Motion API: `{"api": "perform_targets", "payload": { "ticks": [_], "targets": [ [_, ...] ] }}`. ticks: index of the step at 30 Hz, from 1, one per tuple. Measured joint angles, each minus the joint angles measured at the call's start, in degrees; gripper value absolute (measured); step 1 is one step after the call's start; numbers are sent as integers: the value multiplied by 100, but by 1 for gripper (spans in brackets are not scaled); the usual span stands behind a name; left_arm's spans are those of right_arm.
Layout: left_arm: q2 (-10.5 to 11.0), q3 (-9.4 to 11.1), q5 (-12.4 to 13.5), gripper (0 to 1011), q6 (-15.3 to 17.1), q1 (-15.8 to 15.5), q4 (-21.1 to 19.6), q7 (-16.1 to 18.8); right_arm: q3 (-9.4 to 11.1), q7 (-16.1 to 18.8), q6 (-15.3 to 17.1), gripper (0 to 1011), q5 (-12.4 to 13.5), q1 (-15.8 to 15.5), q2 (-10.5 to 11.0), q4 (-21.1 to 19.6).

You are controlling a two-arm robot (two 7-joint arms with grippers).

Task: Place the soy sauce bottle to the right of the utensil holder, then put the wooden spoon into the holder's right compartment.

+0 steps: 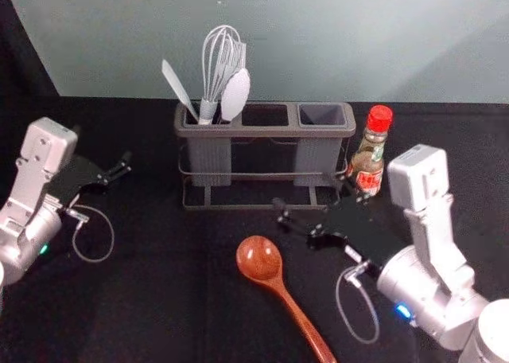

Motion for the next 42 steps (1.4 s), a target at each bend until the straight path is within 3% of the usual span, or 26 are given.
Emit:
{"api": "perform_targets", "payload": {
  "ticks": [9,36,42],
  "targets": [
    [0,0,0,1011,0,0,0,0,-78,143,-97,1003,45,-10,-95,125],
    [0,0,0,1011,0,0,0,0,-75,118,-61,1003,31,-7,-83,101],
    [0,0,0,1011,0,0,0,0,-193,149,253,1003,18,75,-92,84]
  ]
}}
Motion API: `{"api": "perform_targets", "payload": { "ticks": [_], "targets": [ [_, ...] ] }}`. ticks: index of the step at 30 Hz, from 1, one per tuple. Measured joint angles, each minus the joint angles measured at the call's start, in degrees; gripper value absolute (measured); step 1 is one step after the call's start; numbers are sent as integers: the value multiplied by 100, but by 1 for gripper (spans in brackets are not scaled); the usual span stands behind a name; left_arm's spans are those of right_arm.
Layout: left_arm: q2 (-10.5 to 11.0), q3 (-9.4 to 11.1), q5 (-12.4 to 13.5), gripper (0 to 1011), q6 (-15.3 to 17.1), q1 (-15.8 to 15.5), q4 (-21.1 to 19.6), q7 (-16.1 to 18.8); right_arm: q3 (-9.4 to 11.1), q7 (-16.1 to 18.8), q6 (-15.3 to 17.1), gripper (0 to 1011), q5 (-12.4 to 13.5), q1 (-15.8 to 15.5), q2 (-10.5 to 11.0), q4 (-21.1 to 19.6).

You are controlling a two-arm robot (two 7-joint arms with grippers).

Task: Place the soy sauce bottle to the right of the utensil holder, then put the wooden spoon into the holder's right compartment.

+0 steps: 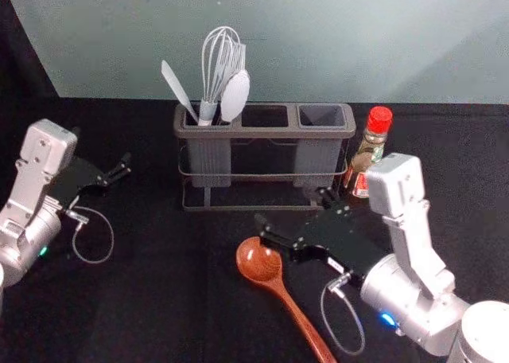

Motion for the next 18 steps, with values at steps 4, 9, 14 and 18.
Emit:
{"api": "perform_targets", "payload": {
  "ticks": [4,9,14,18],
  "targets": [
    [0,0,0,1011,0,0,0,0,-114,-54,572,1002,-105,71,-13,-145],
    [0,0,0,1011,0,0,0,0,-227,-125,1632,1002,-209,215,-104,-381],
    [0,0,0,1011,0,0,0,0,-328,-123,2513,1003,-321,411,-179,-546],
    [0,0,0,1011,0,0,0,0,-388,-82,3157,1003,-381,599,-239,-597]
  ]
}}
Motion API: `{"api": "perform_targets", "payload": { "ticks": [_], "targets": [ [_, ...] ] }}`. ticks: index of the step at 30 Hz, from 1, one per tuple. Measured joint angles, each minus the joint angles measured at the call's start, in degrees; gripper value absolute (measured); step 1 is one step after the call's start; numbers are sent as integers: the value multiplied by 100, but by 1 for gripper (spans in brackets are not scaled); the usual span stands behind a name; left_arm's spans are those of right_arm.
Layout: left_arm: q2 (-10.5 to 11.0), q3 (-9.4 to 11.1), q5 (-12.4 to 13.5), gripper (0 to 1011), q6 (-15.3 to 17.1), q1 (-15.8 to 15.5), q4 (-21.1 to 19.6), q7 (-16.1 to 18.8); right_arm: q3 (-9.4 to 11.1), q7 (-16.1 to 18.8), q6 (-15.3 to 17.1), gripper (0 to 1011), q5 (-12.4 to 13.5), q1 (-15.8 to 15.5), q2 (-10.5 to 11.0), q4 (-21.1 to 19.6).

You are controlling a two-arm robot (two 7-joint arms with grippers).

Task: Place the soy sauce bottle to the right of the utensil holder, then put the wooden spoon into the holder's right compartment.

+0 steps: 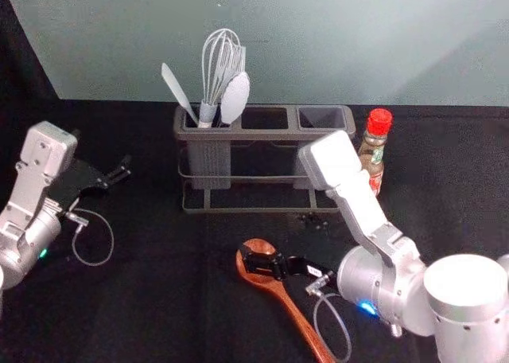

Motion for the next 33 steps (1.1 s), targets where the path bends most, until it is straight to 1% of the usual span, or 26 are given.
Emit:
{"api": "perform_targets", "payload": {
  "ticks": [2,3,4,7,9,13,15,19,25,33],
  "targets": [
    [0,0,0,1011,0,0,0,0,-60,28,407,1003,-68,147,-55,12],
    [0,0,0,1011,0,0,0,0,-60,28,407,1003,-68,147,-55,12],
    [0,0,0,1011,0,0,0,0,-102,30,605,1003,-122,226,-85,45],
    [0,0,0,1011,0,0,0,0,-171,22,827,1003,-210,326,-131,97],
    [0,0,0,1011,0,0,0,0,-271,1,1062,1003,-327,452,-186,189],
    [0,0,0,1011,0,0,0,0,-337,6,1213,1003,-398,560,-234,314],
    [0,0,0,1011,0,0,0,0,-366,45,1333,1003,-436,658,-303,457],
    [0,0,0,1011,0,0,0,0,-392,100,1460,1003,-467,775,-371,625],
    [0,0,0,1011,0,0,0,0,-421,271,1682,1003,-507,1024,-484,937],
    [0,0,0,1011,0,0,0,0,-467,406,1754,1003,-578,1201,-576,1206]
  ]
}}
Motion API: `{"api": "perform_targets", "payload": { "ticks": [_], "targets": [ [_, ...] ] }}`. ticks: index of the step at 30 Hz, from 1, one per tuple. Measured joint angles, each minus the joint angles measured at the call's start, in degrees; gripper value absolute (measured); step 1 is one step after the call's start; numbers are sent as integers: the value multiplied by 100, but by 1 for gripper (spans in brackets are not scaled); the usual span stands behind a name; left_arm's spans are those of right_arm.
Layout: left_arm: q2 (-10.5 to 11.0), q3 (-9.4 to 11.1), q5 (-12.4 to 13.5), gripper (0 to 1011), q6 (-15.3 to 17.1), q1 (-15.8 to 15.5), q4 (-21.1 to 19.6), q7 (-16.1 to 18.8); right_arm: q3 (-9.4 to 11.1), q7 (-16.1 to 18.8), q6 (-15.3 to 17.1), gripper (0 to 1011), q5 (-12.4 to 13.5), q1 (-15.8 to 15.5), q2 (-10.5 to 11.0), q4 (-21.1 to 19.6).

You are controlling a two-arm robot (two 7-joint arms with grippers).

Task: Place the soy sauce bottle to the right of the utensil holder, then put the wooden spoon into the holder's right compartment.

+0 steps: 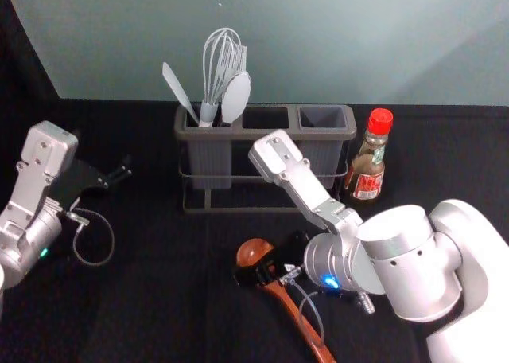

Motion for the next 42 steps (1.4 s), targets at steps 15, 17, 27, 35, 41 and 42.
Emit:
{"api": "perform_targets", "payload": {
  "ticks": [15,17,27,35,41,42],
  "targets": [
    [0,0,0,1011,0,0,0,0,-63,152,94,1003,-214,167,-111,319],
    [0,0,0,1011,0,0,0,0,-70,168,103,1003,-238,176,-117,336],
    [0,0,0,1011,0,0,0,0,-77,267,142,1003,-359,196,-156,399],
    [0,0,0,1011,0,0,0,0,-51,320,155,1003,-462,183,-183,416],
    [0,0,0,1011,0,0,0,0,-28,364,154,1003,-523,166,-207,424],
    [0,0,0,1011,0,0,0,0,-24,371,154,1003,-532,163,-210,424]
  ]
}}
